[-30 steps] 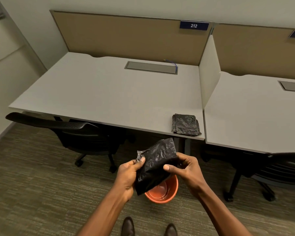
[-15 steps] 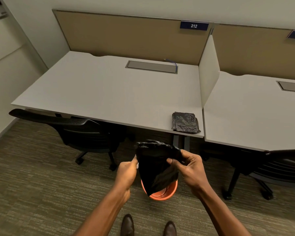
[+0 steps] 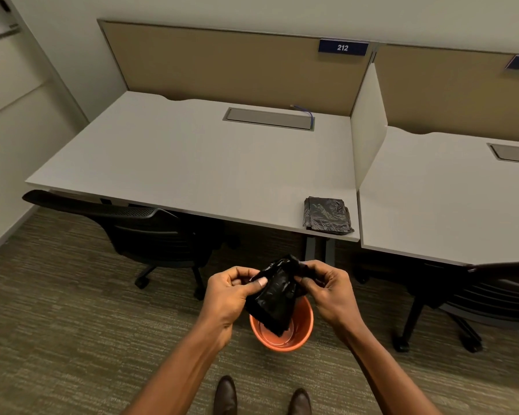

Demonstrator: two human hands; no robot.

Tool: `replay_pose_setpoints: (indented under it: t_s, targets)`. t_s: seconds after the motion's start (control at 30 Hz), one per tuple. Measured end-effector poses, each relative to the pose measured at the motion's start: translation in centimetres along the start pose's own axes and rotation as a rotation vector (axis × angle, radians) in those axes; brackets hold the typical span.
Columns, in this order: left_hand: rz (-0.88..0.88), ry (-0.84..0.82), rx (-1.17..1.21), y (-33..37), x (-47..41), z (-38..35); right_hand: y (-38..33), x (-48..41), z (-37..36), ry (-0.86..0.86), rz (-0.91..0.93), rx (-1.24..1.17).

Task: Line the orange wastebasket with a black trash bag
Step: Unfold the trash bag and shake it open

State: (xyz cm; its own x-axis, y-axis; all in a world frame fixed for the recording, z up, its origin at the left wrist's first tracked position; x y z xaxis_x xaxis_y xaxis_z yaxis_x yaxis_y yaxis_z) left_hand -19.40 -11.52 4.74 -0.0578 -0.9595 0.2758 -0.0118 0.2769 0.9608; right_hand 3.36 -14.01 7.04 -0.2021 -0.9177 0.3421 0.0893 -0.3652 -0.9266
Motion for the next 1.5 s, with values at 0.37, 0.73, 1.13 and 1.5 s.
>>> replay_pose_setpoints:
  t_s: [0.37,0.73,1.13,1.5]
  targets:
    - [-0.060,0.116,-0.019,-0.6,0.7,0.6,2.9,3.6,0.7,0.409,-0.259,-0.108]
    - [-0.002,0.168,-0.023,-0.8,0.0,1.2,3.9,3.5,-1.6,0.309,-0.382,0.014]
    - [0.199,0.242,-0.141,-4.2,-0.4,2.7,3.5,1.6,-0.7,0.099,-0.404,-0.401]
    - [0.180,0.277,0.098,-5.5,0.1,0.0,2.9,2.5,-0.8,0.075,-0.371,-0.381]
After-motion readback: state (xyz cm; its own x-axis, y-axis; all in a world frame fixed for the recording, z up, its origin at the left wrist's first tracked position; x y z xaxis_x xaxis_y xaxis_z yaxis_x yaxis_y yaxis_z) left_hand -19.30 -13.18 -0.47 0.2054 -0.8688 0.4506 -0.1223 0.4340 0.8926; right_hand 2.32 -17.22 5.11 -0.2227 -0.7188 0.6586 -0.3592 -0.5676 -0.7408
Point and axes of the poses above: each hand's wrist, its own x-axis away from the middle knuckle, its own z-axis out of the back of the hand, y = z × x, the point moved 10 cm from there along -x, towards the middle knuckle, and after that the axes turned 14 degrees about -z, right-handed, at the moved point
